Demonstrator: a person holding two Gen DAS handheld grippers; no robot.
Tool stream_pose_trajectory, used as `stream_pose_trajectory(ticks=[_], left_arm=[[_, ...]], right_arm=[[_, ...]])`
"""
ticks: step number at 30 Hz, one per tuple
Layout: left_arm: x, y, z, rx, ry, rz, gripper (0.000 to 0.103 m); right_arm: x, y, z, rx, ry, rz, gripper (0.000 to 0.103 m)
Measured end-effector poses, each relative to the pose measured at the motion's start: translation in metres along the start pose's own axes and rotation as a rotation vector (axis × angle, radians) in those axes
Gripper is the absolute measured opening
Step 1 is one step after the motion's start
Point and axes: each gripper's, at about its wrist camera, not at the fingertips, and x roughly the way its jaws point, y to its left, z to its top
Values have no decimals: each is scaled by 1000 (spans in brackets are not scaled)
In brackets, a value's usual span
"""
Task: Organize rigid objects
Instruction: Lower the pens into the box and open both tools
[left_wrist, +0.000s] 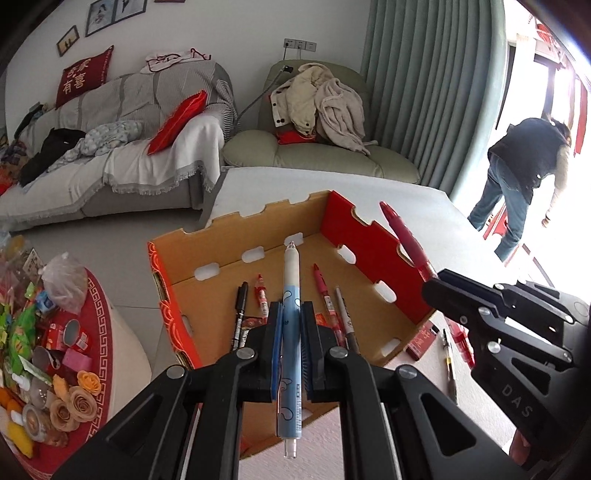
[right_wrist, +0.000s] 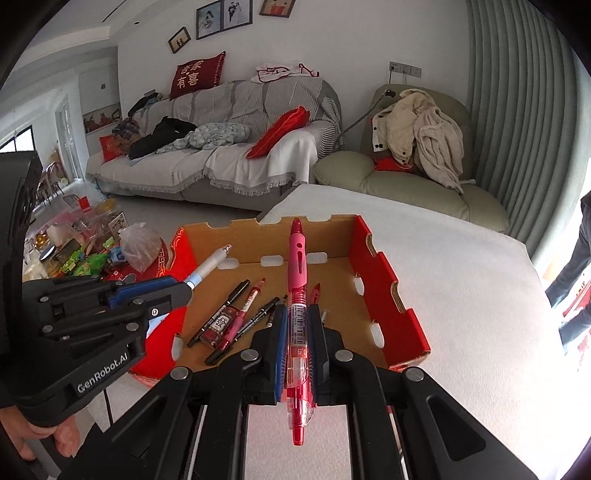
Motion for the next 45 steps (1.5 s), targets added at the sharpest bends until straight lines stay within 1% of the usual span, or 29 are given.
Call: stream_pose_trajectory(ticks=[10, 15, 21, 24, 28, 37, 45], left_arm=[[18, 13, 2, -20, 30, 23, 10], [32, 17, 3, -25, 63, 26, 10], [40, 20, 5, -34, 78, 12, 10], [47, 20, 4, -33, 100, 12, 10], [54, 20, 1, -38, 119, 9, 10], [60, 26, 3, -43, 129, 18, 10], [67, 26, 0, -26, 146, 27, 10]], right_arm=[[19, 6, 5, -2, 31, 13, 11], [30, 9, 8, -10, 50, 15, 11], [46, 7, 9, 1, 84, 15, 11], [53, 7, 8, -2, 102, 14, 11], [57, 9, 7, -4, 112, 16, 11], [63, 13, 7, -14, 120, 22, 11], [69, 14, 4, -15, 130, 24, 11]])
